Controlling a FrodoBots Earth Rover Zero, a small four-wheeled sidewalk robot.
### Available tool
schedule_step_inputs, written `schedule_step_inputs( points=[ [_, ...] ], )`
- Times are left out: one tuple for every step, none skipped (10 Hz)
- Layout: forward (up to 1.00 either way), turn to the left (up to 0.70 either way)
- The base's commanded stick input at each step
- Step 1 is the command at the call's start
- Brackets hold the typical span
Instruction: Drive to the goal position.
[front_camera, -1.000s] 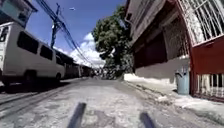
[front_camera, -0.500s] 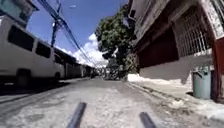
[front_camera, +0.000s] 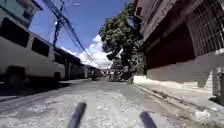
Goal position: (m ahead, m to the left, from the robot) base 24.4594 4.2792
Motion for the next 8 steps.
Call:
schedule_step_inputs(
  points=[
    [1.0, 0.0],
    [1.0, 0.0],
    [1.0, 0.0],
    [1.0, 0.0],
    [1.0, 0.0],
    [1.0, -0.25],
    [1.0, -0.4],
    [1.0, -0.35]
  ],
)
